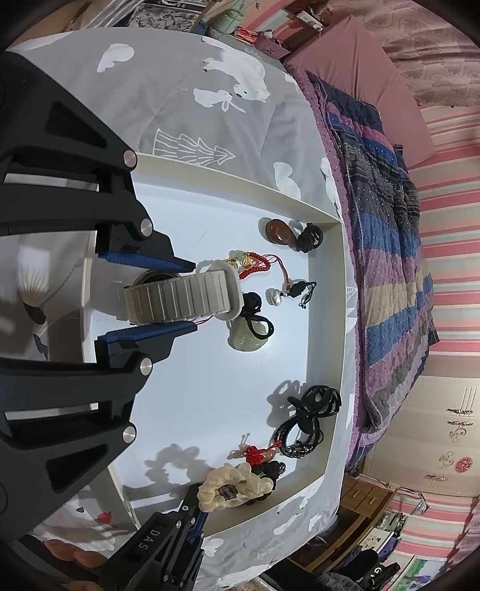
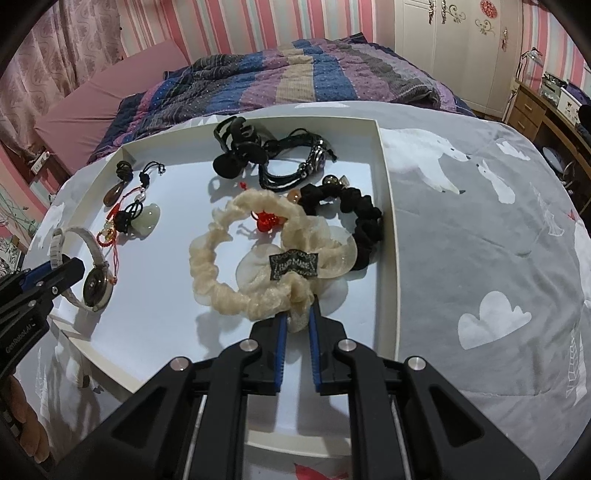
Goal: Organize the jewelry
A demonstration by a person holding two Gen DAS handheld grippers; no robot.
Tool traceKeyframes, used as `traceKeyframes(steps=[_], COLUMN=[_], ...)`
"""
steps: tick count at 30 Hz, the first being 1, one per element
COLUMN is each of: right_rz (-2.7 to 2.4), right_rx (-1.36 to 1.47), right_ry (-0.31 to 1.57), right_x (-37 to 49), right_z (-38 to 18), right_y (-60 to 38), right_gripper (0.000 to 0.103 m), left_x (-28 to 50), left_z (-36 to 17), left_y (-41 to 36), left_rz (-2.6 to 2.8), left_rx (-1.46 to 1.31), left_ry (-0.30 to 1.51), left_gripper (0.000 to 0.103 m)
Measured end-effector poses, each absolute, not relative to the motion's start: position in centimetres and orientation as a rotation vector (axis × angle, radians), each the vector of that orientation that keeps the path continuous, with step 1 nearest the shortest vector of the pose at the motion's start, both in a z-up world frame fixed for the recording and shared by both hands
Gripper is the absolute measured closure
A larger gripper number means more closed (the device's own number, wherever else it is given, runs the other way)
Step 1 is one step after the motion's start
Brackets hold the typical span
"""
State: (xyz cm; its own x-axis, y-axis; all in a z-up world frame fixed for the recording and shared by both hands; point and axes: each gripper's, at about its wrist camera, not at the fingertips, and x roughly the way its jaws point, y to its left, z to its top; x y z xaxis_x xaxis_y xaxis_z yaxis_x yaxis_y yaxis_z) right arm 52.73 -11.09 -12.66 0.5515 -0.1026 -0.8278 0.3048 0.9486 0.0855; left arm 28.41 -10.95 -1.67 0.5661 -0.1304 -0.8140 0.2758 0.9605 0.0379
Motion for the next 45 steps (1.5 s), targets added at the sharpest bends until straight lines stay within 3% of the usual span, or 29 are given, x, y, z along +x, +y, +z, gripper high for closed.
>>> traceKeyframes(steps=[4, 11, 15, 21, 23, 25, 28, 35, 38, 45], right_rz=[-0.239, -0.236, -0.242, -0.256, -0.258, -0.267, -0.283, -0.280, -0.285, -0.283], right_rx=[0.229, 0.208, 0.184, 0.184, 0.183, 0.183, 0.175, 0.184, 0.199, 0.202], right_ry=[0.956, 0.940, 0.912, 0.873, 0.866, 0.856, 0.826, 0.812, 0.791, 0.773], right_x=[52.6, 52.5, 52.2, 51.8, 51.6, 51.5, 51.0, 49.3, 47.9, 44.8], right_z=[-12.7, -12.1, -11.3, -10.3, -10.0, -9.6, -8.7, -7.0, -6.4, -6.0], right_y=[-11.0, -10.6, -10.2, -10.7, -11.0, -11.0, -11.1, -11.0, -10.9, -9.8], right_gripper=[0.088, 0.081, 0.070, 0.052, 0.050, 0.037, 0.028, 0.026, 0.012, 0.012], left_x=[28.2, 27.8, 27.4, 27.2, 27.1, 26.8, 26.1, 23.4, 22.3, 18.5], left_z=[-1.6, -1.0, -0.5, 0.1, 0.3, 0.7, 1.7, 3.9, 4.4, 4.9], left_y=[-11.1, -11.2, -11.2, -10.8, -10.9, -10.9, -10.6, -9.1, -8.4, -6.6], left_rz=[-0.229, -0.231, -0.226, -0.229, -0.224, -0.220, -0.216, -0.195, -0.186, -0.184], left_rx=[0.182, 0.189, 0.196, 0.189, 0.193, 0.200, 0.191, 0.164, 0.149, 0.092], left_ry=[0.931, 0.907, 0.884, 0.878, 0.869, 0.856, 0.835, 0.805, 0.803, 0.805], left_gripper=[0.064, 0.054, 0.043, 0.040, 0.034, 0.028, 0.019, 0.008, 0.005, 0.003])
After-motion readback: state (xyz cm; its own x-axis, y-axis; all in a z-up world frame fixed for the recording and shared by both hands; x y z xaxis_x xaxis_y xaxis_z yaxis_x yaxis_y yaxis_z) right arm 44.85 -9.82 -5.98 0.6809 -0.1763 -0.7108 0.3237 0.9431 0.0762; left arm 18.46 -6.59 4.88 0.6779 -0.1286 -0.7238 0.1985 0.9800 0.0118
